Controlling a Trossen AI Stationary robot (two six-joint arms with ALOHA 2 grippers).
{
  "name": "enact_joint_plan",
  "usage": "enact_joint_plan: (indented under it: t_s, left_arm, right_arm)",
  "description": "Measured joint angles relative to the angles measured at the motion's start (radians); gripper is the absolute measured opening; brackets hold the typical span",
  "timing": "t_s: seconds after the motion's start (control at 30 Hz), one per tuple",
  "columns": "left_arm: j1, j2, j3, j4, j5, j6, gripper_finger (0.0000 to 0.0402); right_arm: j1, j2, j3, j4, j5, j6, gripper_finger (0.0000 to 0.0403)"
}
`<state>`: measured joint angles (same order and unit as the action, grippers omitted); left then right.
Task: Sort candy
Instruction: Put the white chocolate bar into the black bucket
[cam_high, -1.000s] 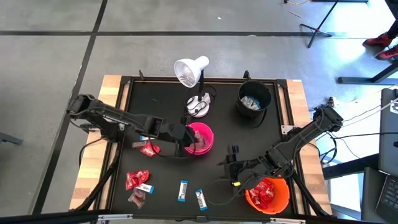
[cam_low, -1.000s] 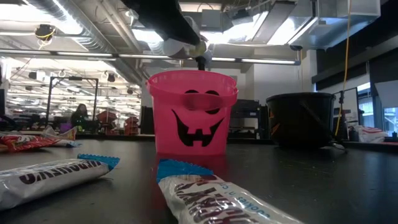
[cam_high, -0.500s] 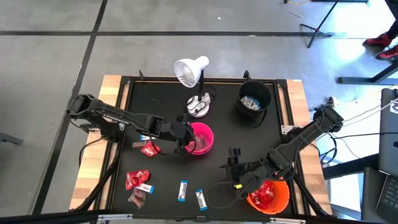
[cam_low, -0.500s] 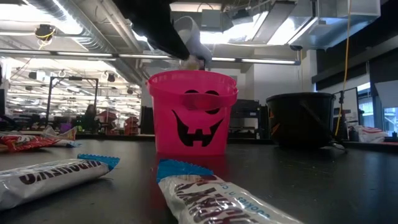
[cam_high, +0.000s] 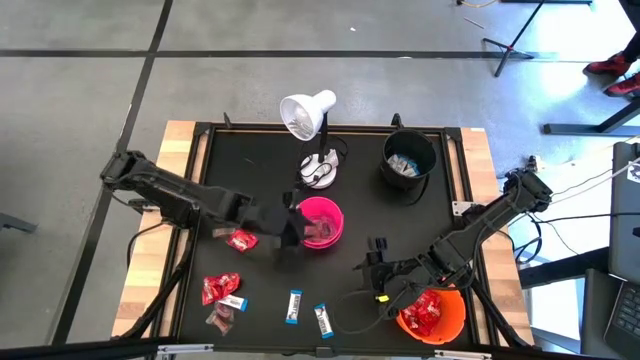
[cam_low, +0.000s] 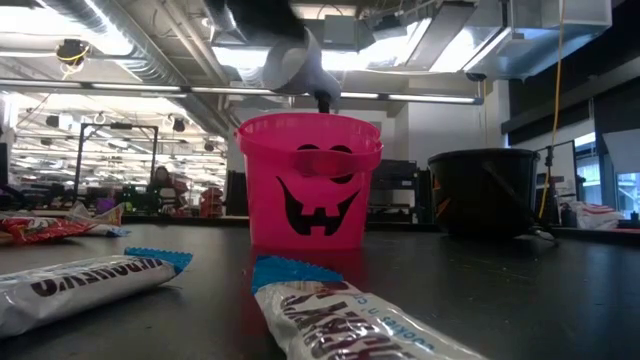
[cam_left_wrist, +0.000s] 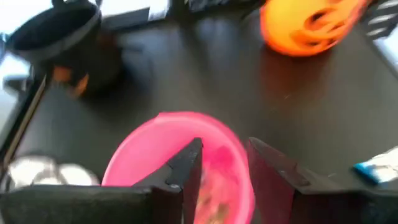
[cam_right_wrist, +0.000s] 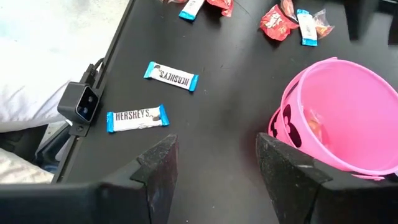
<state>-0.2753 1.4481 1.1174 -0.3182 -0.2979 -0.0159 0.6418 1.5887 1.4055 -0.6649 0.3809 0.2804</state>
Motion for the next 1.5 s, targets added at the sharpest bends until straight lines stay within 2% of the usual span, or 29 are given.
enact_joint_plan:
  t_s: [0.13,0.27,0.43,0.6,0.77,1.03,1.23,1.37,1.5]
  left_arm:
    - [-0.110,0.006,-0.001,0.011,-0.035,0.038,0.0116]
    - [-0.231,0.040,-0.001,0.018,-0.021,-0.043,0.0115]
    - [-0.378,0.139,-0.001,0.024,-0.021,-0.056,0.0115]
    - [-0.453,0.253,-0.002,0.073,-0.053,-0.075,0.0115]
    - [-0.453,0.323,-0.002,0.148,-0.050,-0.162,0.0115]
    - [-0.359,0.356,-0.002,0.046,-0.040,-0.417,0.0115]
    - [-0.291,0.356,-0.018,0.004,0.110,-0.428,0.0119]
    - [-0.268,0.356,-0.059,0.012,0.167,-0.429,0.0119]
    - [-0.253,0.356,-0.129,0.134,0.211,-0.452,0.0119]
  right_arm:
    - [-0.001,0.000,0.000,0.002,0.020,-0.018,0.0211]
    - [-0.001,0.000,0.000,0.006,0.029,-0.021,0.0211]
    - [-0.001,0.000,0.000,0.009,0.029,-0.025,0.0211]
    - [-0.001,0.000,0.000,0.009,0.030,-0.031,0.0211]
    - [-0.001,0.000,0.000,0.009,0.030,-0.031,0.0211]
    - [-0.001,0.000,0.000,0.008,0.029,-0.031,0.0211]
    - [0.000,0.000,0.000,0.005,0.014,-0.025,0.0211]
    - [0.000,0.000,0.000,0.003,-0.008,-0.019,0.0211]
    - [0.000,0.000,0.000,0.003,-0.008,-0.019,0.0211]
